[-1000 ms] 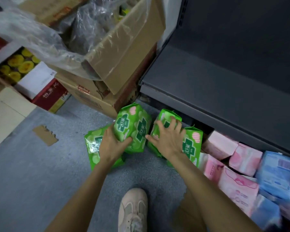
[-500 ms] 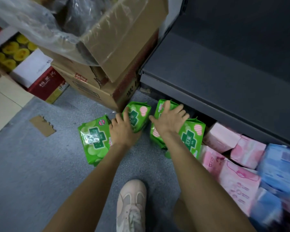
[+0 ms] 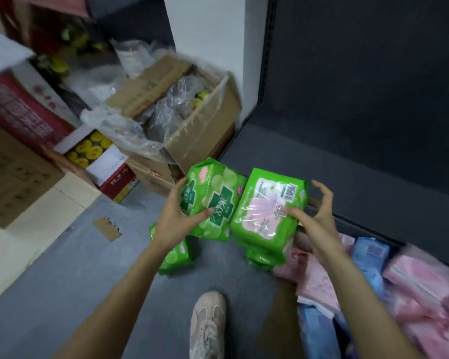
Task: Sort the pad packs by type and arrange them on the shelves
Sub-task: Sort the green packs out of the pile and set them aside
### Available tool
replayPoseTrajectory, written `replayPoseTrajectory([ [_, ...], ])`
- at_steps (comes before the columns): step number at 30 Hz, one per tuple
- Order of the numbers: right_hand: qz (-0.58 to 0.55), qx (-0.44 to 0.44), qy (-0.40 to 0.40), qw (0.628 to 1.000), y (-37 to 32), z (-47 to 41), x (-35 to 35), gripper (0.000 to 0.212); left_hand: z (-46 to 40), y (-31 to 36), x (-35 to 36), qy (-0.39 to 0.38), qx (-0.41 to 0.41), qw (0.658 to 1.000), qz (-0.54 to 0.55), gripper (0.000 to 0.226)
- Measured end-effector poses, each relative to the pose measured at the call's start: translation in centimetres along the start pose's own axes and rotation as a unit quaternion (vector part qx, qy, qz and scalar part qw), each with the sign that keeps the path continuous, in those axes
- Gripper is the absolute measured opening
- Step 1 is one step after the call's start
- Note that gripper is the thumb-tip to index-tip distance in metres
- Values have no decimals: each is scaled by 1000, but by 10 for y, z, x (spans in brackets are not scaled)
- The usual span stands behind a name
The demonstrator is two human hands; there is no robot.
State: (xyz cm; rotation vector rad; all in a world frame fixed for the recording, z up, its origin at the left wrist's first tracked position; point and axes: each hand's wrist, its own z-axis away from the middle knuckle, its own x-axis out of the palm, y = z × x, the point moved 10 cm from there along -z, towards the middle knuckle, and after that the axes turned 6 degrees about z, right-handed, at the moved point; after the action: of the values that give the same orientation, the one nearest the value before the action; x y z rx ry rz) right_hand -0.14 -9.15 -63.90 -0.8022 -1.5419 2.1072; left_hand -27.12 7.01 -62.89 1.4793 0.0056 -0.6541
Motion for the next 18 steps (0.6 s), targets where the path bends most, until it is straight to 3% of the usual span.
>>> replayPoseTrajectory([
  [7,107,-163,47,980,-127,46,-102,87,12,186,2,-7,208,972,-111,103],
  [13,109,-183,135,968,-217,93,-222,81,58,361,26,26,414,896,-159,105],
  [18,132,-225,190,946,-271,135,-292,80,97,481,43,34,546,827,-126,96],
])
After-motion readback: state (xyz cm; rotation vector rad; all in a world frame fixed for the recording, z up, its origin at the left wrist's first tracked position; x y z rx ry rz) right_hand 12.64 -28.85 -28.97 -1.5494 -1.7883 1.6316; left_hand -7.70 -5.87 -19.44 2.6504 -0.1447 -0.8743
